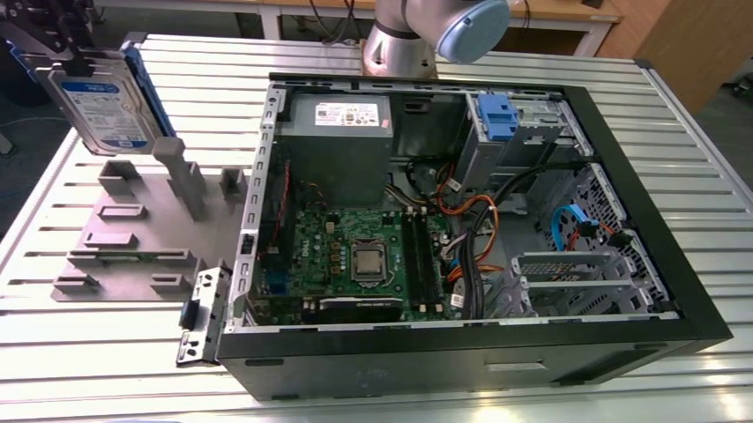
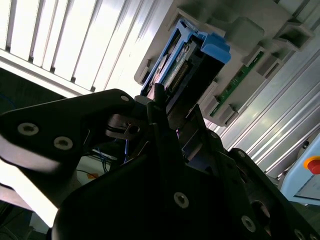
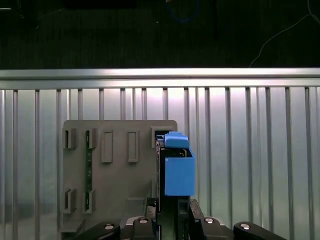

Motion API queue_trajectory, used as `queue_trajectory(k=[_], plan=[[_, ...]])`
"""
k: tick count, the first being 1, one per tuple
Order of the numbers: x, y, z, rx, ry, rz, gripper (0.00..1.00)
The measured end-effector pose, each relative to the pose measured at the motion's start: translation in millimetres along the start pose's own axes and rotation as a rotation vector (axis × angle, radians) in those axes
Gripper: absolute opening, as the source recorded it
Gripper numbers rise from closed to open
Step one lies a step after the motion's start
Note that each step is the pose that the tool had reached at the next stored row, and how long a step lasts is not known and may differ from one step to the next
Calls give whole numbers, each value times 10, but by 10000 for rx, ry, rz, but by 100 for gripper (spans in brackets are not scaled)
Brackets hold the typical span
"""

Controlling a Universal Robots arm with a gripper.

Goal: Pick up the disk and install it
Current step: 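Pick up the disk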

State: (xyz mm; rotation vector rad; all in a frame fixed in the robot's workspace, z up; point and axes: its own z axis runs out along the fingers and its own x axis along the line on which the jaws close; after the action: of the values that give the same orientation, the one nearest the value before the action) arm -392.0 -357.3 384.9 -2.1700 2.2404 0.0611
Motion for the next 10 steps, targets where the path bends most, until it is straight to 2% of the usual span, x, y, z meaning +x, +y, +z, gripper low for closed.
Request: queue_trajectory(k=[10], plan=[[-2, 0, -36, 2, -1, 0, 35]])
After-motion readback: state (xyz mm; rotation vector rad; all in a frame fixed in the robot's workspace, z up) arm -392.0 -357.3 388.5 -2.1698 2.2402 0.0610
